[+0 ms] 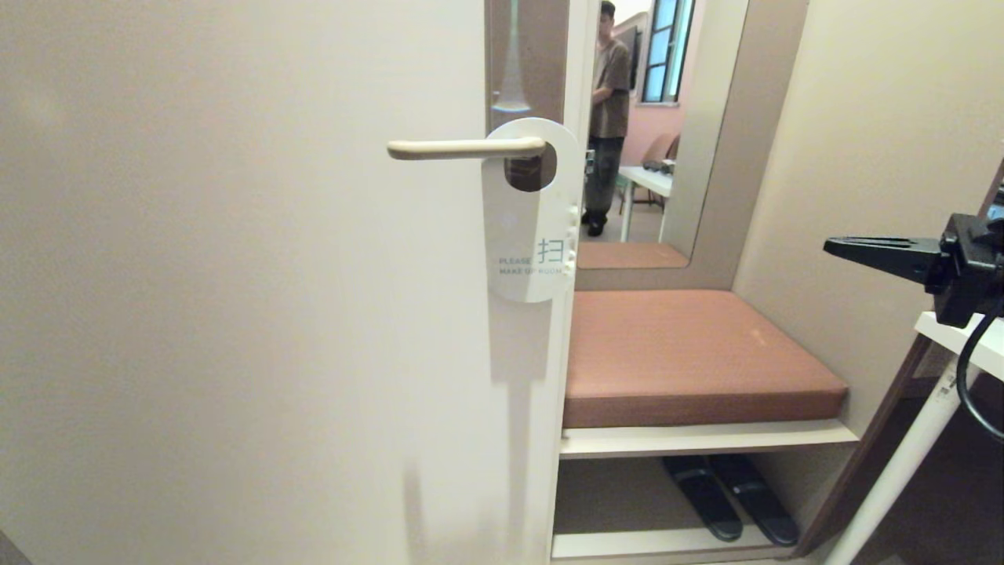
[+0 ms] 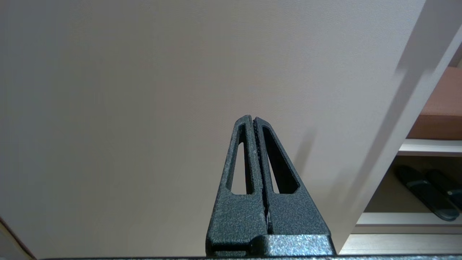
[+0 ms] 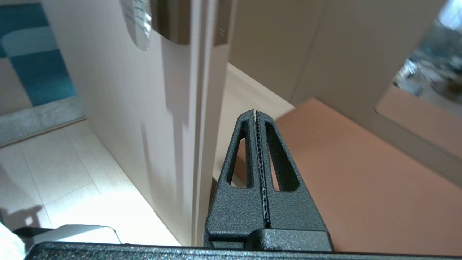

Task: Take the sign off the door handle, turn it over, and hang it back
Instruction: Take down the sign

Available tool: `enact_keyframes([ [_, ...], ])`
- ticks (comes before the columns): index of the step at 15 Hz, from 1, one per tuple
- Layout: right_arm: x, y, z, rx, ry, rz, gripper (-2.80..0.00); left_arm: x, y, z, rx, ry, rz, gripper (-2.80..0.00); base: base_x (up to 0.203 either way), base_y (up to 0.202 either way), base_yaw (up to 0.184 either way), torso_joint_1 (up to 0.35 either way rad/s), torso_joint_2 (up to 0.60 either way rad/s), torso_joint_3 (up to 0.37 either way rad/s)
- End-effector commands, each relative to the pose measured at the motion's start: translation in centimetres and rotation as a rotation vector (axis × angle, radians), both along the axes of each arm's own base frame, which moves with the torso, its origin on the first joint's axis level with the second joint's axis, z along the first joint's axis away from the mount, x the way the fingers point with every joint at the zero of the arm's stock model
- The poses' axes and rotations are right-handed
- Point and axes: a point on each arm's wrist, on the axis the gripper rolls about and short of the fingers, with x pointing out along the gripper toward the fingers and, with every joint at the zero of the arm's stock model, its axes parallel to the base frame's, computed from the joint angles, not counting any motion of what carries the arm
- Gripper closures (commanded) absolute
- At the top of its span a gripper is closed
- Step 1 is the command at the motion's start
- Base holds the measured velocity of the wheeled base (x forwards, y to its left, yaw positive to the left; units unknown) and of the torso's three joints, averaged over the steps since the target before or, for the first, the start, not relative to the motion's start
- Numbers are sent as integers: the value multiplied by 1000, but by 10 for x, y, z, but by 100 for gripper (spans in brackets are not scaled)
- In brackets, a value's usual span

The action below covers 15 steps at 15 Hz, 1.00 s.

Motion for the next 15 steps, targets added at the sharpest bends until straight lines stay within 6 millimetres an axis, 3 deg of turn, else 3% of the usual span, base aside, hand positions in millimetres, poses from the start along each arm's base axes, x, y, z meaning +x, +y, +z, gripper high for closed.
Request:
enact_keyframes([
  [1,11,9,-6,0,6,41,0,0,0,0,-1,0,1,0,0,0,0,0,0,0],
  [9,57,55,-9,-15,-55,204,0,0,0,0,-1,0,1,0,0,0,0,0,0,0],
  [15,61,81,-10,-10,-52,293,0,0,0,0,-1,0,1,0,0,0,0,0,0,0],
])
